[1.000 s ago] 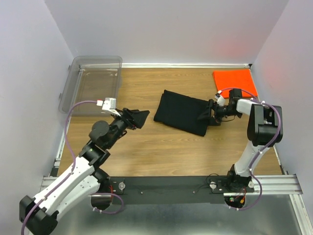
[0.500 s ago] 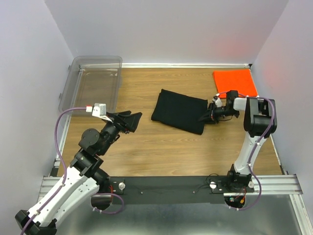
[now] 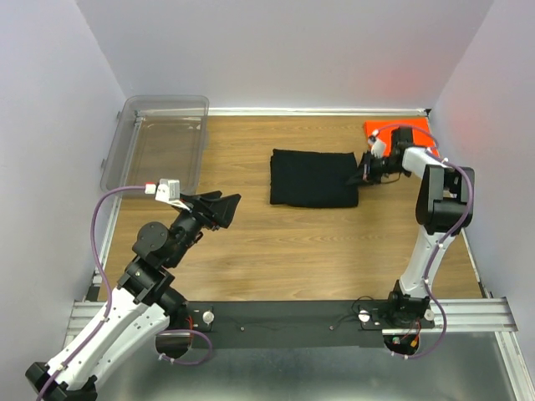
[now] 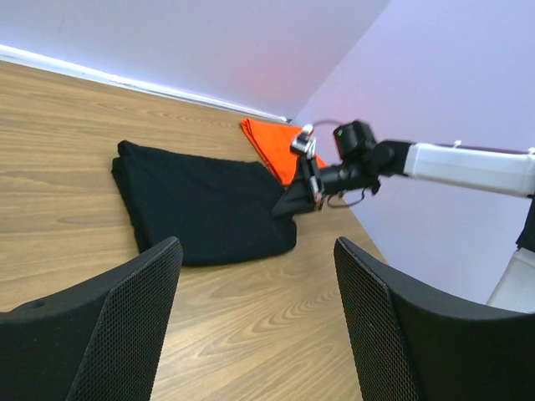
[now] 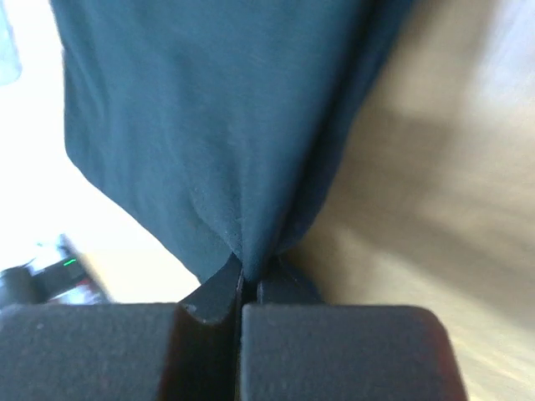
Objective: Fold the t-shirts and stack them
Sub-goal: Neatly place the folded tshirt to the corner
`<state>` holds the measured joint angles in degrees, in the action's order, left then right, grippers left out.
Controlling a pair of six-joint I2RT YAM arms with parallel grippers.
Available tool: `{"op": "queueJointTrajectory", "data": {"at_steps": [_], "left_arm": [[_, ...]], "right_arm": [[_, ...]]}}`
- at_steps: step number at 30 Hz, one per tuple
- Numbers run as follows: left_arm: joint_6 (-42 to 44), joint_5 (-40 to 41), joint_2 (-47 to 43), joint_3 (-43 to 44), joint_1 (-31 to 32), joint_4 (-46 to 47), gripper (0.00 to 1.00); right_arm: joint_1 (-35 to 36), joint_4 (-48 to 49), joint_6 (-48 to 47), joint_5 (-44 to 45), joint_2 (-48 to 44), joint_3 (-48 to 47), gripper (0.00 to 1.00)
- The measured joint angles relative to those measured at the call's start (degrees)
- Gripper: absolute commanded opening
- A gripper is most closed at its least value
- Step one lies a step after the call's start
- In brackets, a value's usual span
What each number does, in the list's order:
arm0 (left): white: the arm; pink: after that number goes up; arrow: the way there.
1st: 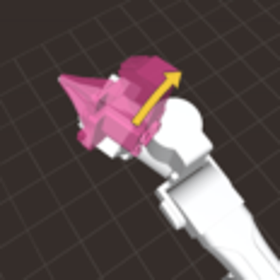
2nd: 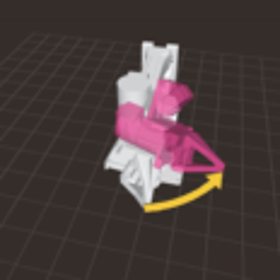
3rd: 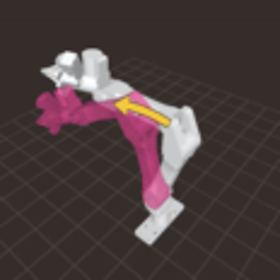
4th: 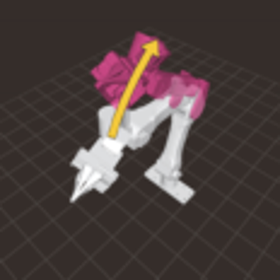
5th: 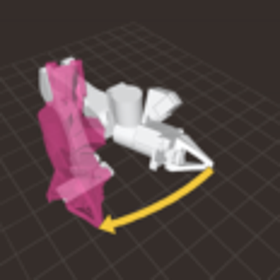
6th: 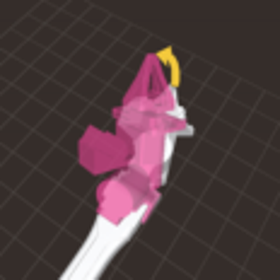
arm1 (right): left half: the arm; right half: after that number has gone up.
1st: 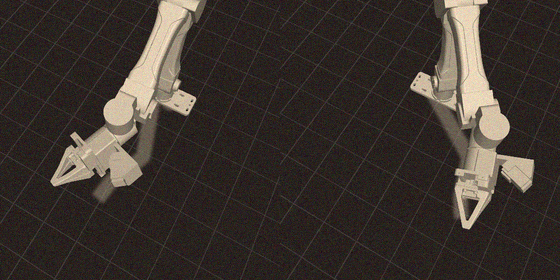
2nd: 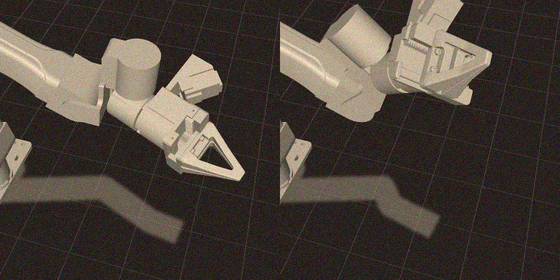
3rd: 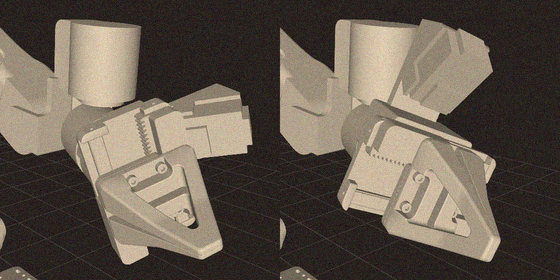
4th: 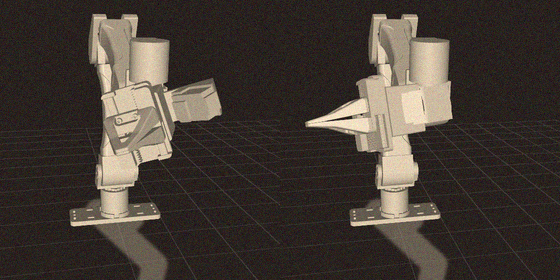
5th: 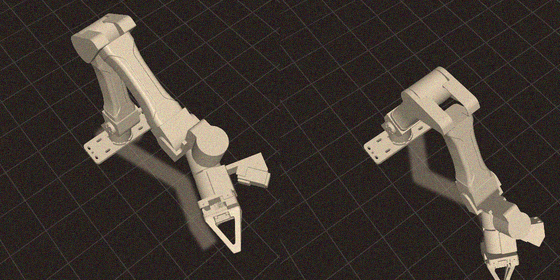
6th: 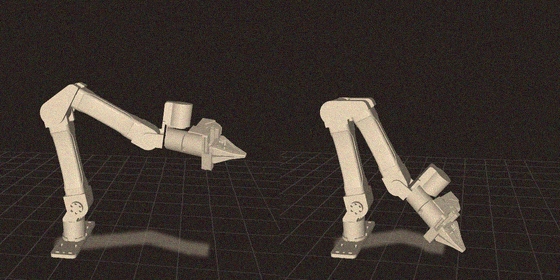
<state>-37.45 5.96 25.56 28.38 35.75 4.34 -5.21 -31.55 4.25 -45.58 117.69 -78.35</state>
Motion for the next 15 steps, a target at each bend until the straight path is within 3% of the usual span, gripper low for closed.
{"op": "queueJointTrajectory", "data": {"at_steps": [4, 15], "left_arm": [[0.4, 0.1, 0.1, 0.0, 0.0, -0.2, 0.82], [0.9, 0.1, 0.1, 0.0, 0.0, -0.2, 0.82]], "right_arm": [[0.0, -3.7, -4.9, 4.0, 0.0, -9.6, 0.01], [0.0, -13.2, -11.5, 15.1, 0.2, -24.8, 0.0]]}}
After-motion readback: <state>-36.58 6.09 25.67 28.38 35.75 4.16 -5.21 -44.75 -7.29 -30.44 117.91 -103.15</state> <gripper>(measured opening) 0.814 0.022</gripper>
